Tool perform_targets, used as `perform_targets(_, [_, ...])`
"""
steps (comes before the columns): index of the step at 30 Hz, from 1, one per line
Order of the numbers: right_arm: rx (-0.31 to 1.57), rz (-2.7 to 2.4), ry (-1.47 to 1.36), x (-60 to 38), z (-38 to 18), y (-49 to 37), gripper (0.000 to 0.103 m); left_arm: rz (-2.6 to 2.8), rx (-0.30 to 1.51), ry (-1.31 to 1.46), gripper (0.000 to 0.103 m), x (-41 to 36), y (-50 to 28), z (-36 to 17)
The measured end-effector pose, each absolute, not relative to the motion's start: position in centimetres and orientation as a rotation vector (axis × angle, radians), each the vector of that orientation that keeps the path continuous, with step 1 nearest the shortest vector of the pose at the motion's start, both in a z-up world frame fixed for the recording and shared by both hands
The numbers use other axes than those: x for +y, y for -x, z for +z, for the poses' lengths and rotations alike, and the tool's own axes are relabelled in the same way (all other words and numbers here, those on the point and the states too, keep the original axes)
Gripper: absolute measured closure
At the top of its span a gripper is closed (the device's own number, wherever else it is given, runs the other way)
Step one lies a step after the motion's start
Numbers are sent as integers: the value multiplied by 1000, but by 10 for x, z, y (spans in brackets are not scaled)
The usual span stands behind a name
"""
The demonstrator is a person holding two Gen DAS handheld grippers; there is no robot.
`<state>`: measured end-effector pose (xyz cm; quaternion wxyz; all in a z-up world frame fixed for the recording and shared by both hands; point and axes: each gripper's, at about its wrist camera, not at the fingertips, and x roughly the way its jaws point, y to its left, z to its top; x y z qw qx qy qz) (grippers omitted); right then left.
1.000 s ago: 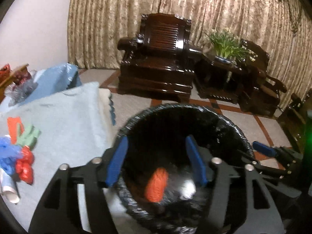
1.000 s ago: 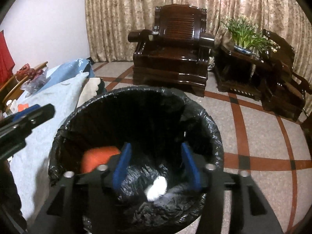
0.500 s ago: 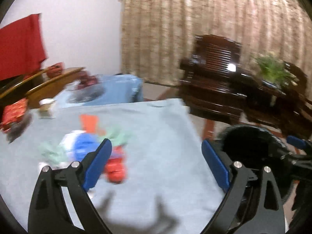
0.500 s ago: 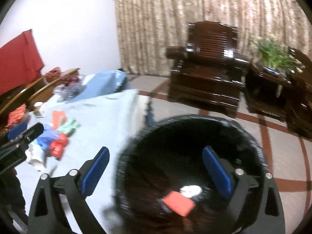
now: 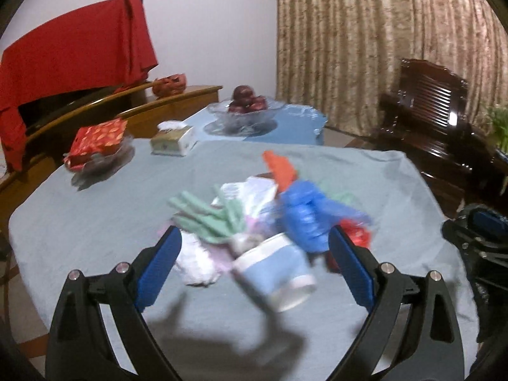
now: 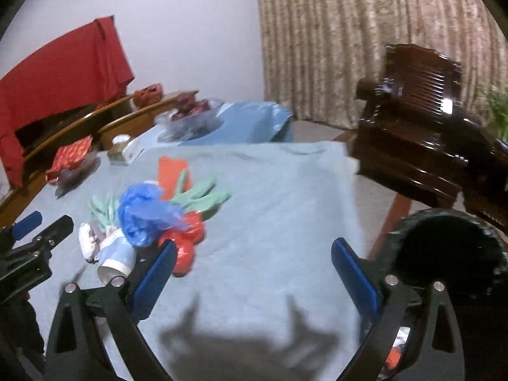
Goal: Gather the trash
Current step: 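Grasp the red plastic bag with the right gripper while the left gripper approaches the blue bag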
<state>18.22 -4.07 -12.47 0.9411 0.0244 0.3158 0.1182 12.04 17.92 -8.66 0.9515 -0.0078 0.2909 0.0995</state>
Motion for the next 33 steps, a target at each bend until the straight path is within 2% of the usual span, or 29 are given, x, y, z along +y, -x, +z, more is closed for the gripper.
perform_targets(14, [725,287,22,23,-172,-213,16,221,642,49,12,209,-132,-127])
perform_targets(21, [792,341,34,35,-190,-224,32,223,650,54,12,217,-134,-133])
perform_targets(25, [817,413,10,36,-189,-226,55,213,651,54,12,215,-137,-133])
perform_targets(26, [818,426,5,37,-189,-226,66,208,651,55,12,213,-138,-133])
perform_targets(27, [820,435,1,37,-188,-226,70,203,651,55,12,211,-139,-132])
perform_targets(33, [798,421,-22,21,-177,-220,74,170,642,46,12,194,-148,-127])
